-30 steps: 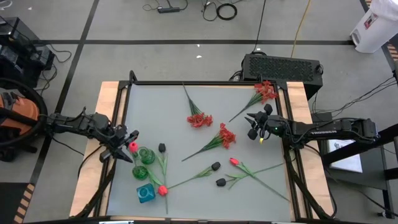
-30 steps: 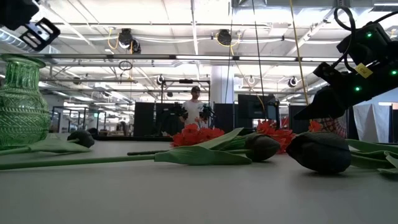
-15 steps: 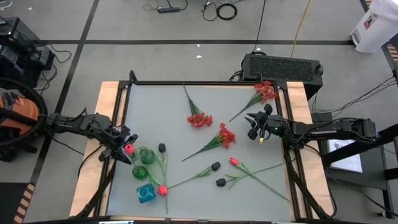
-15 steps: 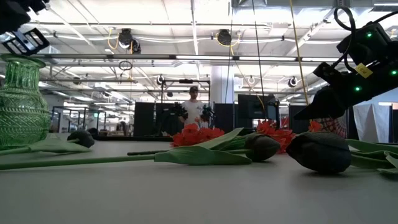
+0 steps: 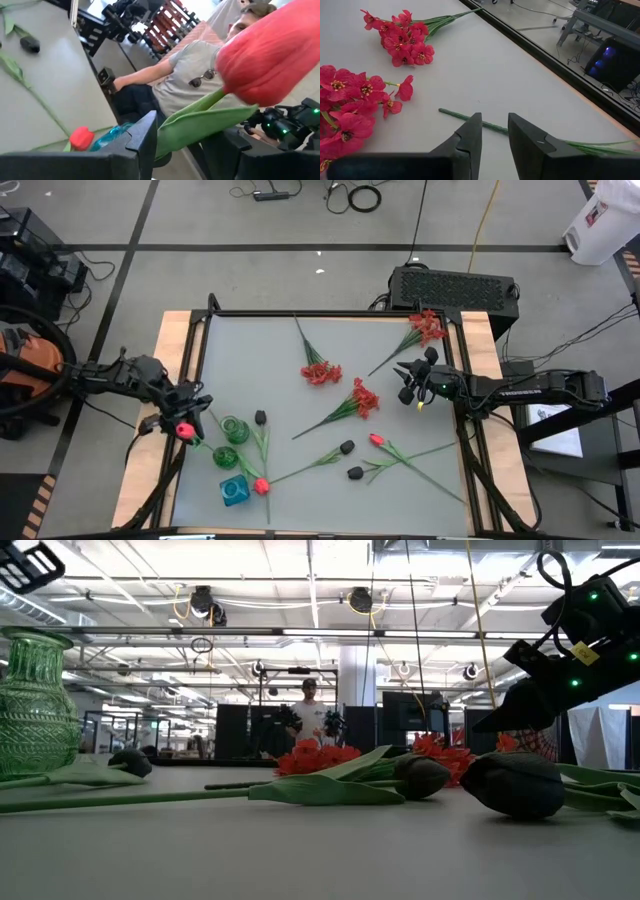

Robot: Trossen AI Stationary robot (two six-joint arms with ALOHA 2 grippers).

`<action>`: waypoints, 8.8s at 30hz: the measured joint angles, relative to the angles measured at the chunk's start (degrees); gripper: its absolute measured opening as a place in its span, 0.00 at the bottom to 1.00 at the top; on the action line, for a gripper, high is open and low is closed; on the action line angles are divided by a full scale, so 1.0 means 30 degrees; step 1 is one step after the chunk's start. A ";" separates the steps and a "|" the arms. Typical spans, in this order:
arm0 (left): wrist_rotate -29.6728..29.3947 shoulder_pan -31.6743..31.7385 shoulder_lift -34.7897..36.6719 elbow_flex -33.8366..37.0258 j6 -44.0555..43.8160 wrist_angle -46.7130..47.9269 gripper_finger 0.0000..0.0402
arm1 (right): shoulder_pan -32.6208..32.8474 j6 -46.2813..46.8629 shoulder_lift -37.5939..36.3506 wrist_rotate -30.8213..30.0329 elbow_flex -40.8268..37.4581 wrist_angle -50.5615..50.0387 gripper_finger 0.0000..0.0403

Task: Sort flowers into vase by color
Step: Put the top light orange flower into the bottom green vase, then put the right light orange flower into the bottom green vase

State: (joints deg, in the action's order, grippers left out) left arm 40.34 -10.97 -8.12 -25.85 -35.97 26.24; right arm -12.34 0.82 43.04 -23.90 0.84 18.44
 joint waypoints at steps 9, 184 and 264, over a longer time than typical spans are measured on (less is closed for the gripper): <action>-0.0152 0.0003 0.0000 0.0000 -0.1383 0.3542 0.36 | 0.0000 0.0007 -0.0004 0.0006 0.0000 0.0000 0.21; -2.6100 0.0003 0.0000 0.0029 0.4781 0.2914 0.36 | 0.8422 1.5438 0.0222 0.8837 0.9245 -1.2808 0.21; -2.6100 0.0001 -0.0007 0.0036 0.4788 0.2915 0.36 | 1.2939 1.8866 1.1785 0.9803 0.9561 -0.9738 0.01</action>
State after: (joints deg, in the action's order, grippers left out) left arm -37.95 -10.97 -8.14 -25.74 -21.61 34.98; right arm 26.48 57.42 78.39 5.51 29.52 -10.78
